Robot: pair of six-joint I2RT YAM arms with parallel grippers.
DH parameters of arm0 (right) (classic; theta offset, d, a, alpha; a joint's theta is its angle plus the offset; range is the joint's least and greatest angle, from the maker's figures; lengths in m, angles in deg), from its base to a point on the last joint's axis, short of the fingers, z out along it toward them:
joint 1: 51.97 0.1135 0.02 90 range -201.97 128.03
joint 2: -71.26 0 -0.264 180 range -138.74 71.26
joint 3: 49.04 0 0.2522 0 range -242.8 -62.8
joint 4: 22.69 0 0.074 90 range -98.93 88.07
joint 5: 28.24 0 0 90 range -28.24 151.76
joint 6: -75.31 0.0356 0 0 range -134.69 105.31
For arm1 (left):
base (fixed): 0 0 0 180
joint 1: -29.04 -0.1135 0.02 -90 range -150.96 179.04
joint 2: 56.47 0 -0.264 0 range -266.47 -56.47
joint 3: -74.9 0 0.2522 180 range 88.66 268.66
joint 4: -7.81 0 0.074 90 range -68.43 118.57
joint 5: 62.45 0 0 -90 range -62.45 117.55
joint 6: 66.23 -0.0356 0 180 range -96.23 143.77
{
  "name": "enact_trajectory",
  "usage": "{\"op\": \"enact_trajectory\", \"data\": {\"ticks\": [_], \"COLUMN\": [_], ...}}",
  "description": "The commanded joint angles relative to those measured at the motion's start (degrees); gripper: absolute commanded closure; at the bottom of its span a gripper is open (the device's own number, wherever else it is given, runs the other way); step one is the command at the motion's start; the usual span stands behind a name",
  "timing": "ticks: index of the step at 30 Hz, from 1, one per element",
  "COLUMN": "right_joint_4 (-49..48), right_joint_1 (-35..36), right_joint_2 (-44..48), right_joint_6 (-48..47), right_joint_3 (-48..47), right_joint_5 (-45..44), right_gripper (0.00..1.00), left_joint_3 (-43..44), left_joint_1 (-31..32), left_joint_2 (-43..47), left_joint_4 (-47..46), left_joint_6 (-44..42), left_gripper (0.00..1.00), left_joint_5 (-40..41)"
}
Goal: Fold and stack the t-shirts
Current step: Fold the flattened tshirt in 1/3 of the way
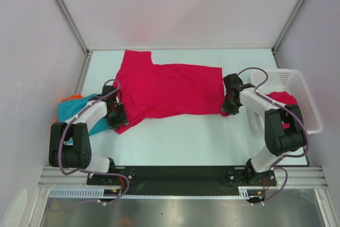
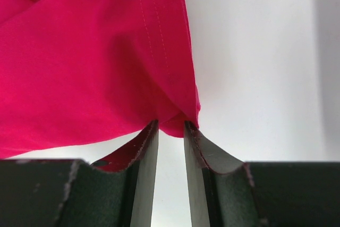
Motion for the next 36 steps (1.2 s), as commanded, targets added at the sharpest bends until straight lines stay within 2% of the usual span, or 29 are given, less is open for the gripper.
{"op": "enact_trajectory", "data": {"ticks": [1, 2, 15, 28, 36], "right_joint_4": [-0.57, -0.66, -2.85, 1.10, 0.22], "right_joint_1": [-0.52, -0.61, -2.28, 1.76, 2.64], "right_joint_2": [-0.34, -0.52, -3.08, 3.25, 0.97], "right_joint_6": [-0.83, -0.74, -0.22, 1.28, 1.81], "right_joint_3": [-0.27, -0.27, 0.78, -0.27, 1.83], "right_joint_5": [-0.30, -0.39, 0.75, -0.30, 0.05], "right_gripper": [0.69, 0.69, 0.69, 0.68, 0.67], "left_joint_3": [-0.21, -0.04, 9.10, 9.81, 9.37], "left_joint_1": [0.31, 0.31, -0.13, -0.13, -0.13], "left_joint_2": [0.56, 0.83, 3.38, 2.67, 2.94], "left_joint_4": [-3.10, -3.10, 2.09, 1.83, 1.91], "left_joint_6": [1.19, 1.88, 0.49, -0.22, -0.74], "left_gripper": [0.86, 1.00, 1.00, 1.00, 1.00], "left_joint_5": [-3.51, -4.12, -2.10, -2.28, -2.81]}}
